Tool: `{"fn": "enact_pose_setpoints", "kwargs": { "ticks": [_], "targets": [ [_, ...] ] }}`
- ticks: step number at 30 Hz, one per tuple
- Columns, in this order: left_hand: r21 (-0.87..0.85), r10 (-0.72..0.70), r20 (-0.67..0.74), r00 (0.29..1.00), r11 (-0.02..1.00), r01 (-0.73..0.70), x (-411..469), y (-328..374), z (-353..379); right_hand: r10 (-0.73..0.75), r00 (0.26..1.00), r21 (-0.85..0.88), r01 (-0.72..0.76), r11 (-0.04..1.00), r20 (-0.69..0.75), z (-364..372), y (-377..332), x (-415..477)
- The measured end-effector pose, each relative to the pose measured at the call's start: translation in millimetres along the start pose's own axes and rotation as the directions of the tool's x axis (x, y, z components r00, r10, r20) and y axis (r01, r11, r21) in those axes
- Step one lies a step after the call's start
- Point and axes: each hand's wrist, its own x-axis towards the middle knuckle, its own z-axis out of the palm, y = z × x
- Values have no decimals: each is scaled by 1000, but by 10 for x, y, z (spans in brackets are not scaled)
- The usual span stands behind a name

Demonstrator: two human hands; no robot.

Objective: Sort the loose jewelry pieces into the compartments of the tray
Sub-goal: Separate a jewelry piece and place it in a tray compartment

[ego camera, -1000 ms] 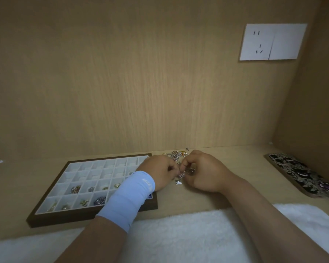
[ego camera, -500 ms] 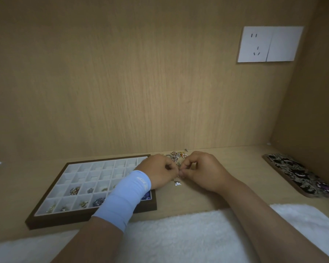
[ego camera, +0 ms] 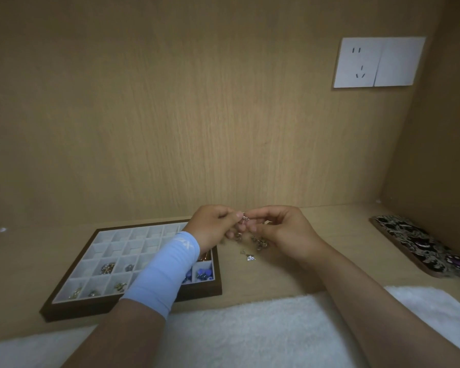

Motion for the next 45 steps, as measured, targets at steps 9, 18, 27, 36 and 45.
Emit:
{"fn": "enact_pose_setpoints", "kwargs": {
  "ticks": [9, 18, 27, 36, 45],
  "targets": [
    [-32, -14, -22, 1000, 999, 13, -138, 35, -128, -92, 993, -39, 89, 995, -73, 183, -133, -39],
    [-132, 65, -51, 997, 989, -71, -395, 6, -580, 10, 998, 2, -10, 1000, 54, 480, -405, 94],
    [-257, -27, -225, 974, 966, -32, -538, -313, -1136, 45, 982, -168, -14, 986, 186, 1129, -639, 490],
    [-322, -95, -306, 947, 947, -9, -536, -598, -1331, 5, 966, -276, 69, 959, 260, 1539, -532, 788],
    [-350, -146, -394, 908, 937, 0, -621, -851, -1684, -74, 939, -223, 155, 962, 337, 1963, -504, 944]
  ]
}}
